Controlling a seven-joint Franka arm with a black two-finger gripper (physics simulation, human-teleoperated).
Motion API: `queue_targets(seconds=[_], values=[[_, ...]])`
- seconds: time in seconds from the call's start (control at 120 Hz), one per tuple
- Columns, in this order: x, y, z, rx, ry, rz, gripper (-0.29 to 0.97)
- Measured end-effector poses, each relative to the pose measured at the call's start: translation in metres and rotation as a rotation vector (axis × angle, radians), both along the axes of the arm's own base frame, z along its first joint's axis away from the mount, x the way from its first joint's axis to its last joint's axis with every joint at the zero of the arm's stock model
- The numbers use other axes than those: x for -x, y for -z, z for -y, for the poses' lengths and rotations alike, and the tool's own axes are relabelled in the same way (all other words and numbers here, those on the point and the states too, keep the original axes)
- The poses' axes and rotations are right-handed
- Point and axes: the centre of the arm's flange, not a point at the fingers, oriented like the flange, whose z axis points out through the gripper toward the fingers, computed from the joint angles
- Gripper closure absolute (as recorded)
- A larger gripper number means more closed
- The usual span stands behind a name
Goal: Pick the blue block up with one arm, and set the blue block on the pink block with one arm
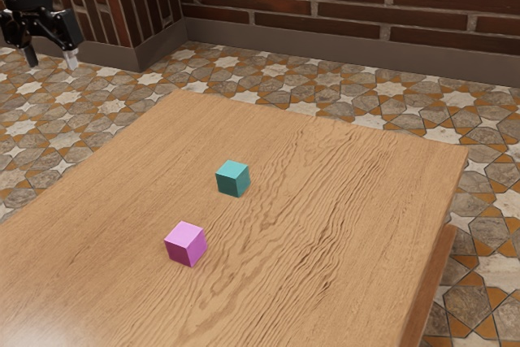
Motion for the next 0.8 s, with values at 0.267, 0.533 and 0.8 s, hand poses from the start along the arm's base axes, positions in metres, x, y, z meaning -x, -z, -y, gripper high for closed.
queue_targets(seconds=[0.267,0.533,0.8], values=[[0.063,-0.157,0.121,-0.092,0.221,0.291,0.00],[-0.045,0.137,0.220,-0.078,0.374,-0.021,0.00],[-0.153,0.285,0.165,-0.007,0.208,0.062,0.00]])
